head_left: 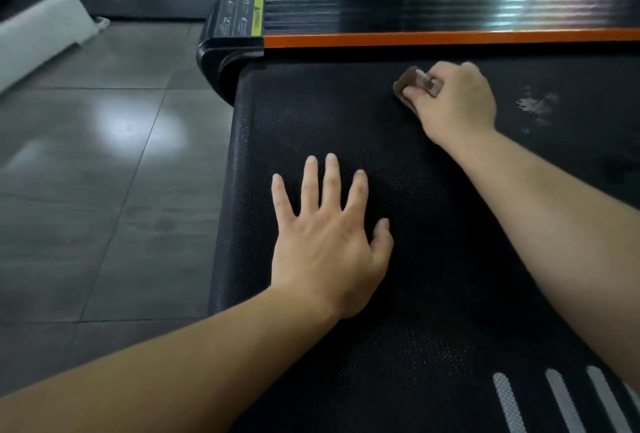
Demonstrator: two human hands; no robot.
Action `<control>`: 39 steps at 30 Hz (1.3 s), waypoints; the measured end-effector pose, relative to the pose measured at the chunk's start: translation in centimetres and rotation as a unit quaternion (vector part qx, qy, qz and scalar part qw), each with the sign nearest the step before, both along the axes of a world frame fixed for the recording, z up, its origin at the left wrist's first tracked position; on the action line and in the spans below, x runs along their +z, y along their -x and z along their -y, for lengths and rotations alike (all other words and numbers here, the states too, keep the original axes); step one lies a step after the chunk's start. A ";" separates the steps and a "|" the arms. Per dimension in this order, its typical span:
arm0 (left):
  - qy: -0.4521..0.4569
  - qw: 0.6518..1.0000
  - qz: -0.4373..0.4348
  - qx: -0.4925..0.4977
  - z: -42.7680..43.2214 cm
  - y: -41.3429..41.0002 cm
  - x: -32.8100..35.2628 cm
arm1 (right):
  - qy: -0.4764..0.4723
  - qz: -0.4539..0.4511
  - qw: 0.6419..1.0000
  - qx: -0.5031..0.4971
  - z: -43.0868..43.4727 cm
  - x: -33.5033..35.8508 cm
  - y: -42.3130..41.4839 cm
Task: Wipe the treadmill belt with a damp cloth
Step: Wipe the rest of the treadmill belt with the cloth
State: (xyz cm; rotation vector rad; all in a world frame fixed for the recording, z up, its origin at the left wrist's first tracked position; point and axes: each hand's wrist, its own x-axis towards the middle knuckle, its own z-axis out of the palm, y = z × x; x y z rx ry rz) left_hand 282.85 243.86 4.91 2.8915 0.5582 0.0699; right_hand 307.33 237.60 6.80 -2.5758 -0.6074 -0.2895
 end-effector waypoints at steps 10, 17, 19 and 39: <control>0.000 1.000 0.001 0.004 0.2 0.1 0.0 | -0.014 -0.023 0.999 -0.041 -3.1 0.6 -3.2; 0.003 1.000 0.002 0.003 0.1 0.1 -0.1 | 0.044 0.010 0.996 0.071 -3.8 0.5 -3.3; 0.004 1.000 0.007 0.004 0.1 0.1 -0.1 | 0.021 -0.017 1.000 -0.013 -2.9 1.2 -5.8; 0.009 1.000 0.006 0.014 0.3 0.0 -0.3 | 0.090 0.040 0.987 0.129 3.4 1.1 -3.2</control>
